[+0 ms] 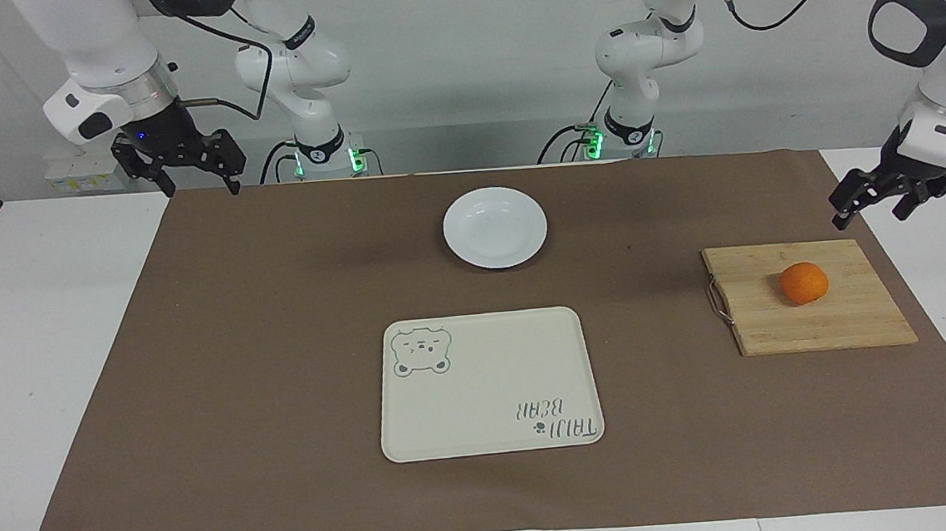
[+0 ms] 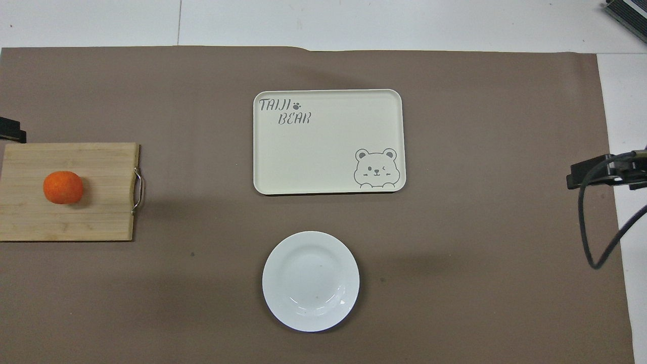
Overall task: Place orange and plate with both arms
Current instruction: 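Move the left gripper down over the orange on the cutting board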
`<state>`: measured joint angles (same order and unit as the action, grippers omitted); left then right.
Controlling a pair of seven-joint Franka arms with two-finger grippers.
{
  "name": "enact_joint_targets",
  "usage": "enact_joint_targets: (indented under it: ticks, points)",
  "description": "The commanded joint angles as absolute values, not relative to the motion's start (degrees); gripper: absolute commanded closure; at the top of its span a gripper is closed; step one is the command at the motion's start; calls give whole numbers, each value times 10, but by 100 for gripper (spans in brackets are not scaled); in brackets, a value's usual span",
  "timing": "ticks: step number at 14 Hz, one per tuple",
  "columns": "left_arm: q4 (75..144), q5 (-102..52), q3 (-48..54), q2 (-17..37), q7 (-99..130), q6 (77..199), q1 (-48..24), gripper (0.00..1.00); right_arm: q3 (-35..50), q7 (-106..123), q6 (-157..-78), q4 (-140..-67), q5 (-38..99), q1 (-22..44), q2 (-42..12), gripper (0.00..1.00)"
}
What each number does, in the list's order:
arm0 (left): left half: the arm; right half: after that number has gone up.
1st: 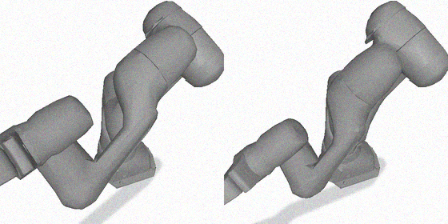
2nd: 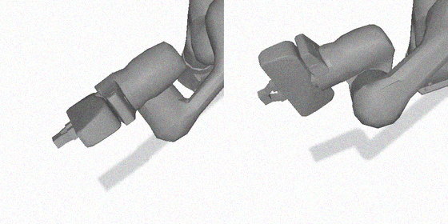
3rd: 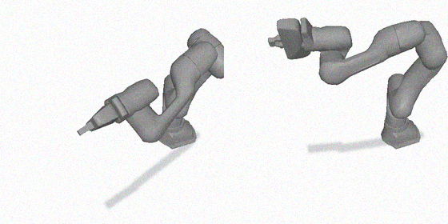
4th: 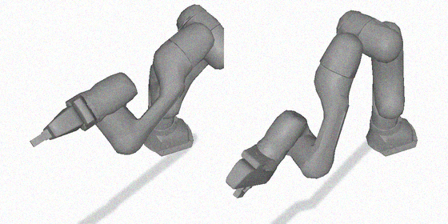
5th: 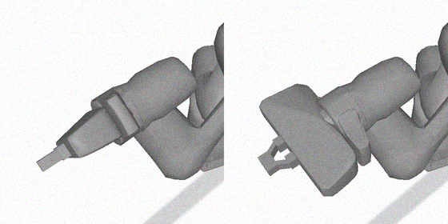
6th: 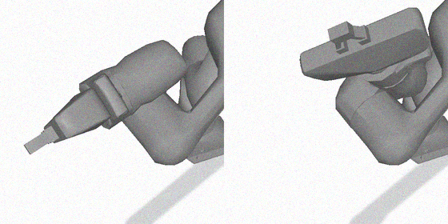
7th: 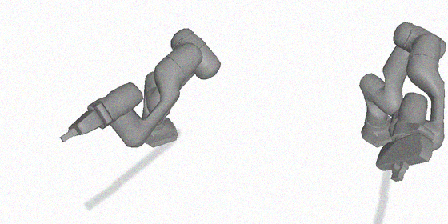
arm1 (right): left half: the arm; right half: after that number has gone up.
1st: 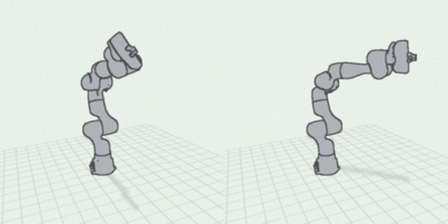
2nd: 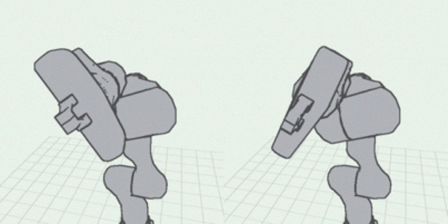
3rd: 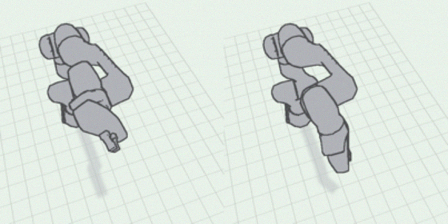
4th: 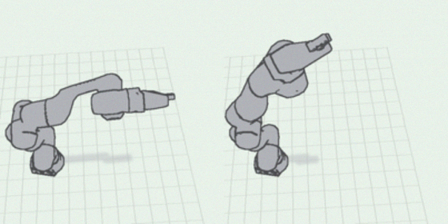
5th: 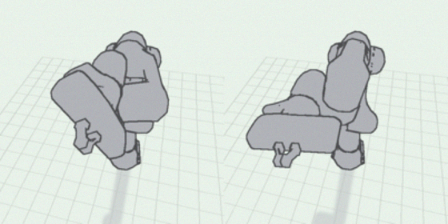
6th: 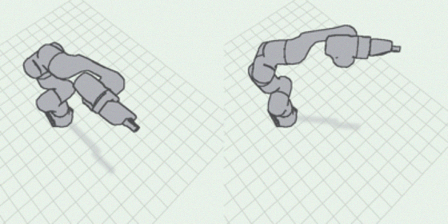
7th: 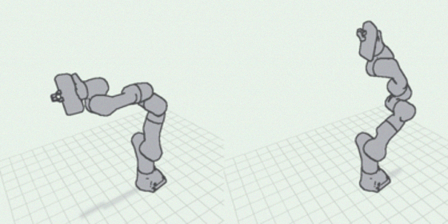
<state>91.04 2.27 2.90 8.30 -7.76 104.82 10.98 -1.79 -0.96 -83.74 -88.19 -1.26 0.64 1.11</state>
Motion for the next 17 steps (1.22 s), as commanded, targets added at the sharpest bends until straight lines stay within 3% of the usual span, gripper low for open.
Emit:
enact_joint_targets:
  ticks: [1,8,17]
  points:
    - [991,22,31,71,-90,1124,125,0,-17,1,-843,-877,-15,4,9,0]
    - [1118,23,31,75,-102,1273,156,0,-17,1,-843,-877,-15,4,9,0]
    - [1208,22,31,119,-92,1406,171,0,-17,1,-843,-878,-15,4,9,0]
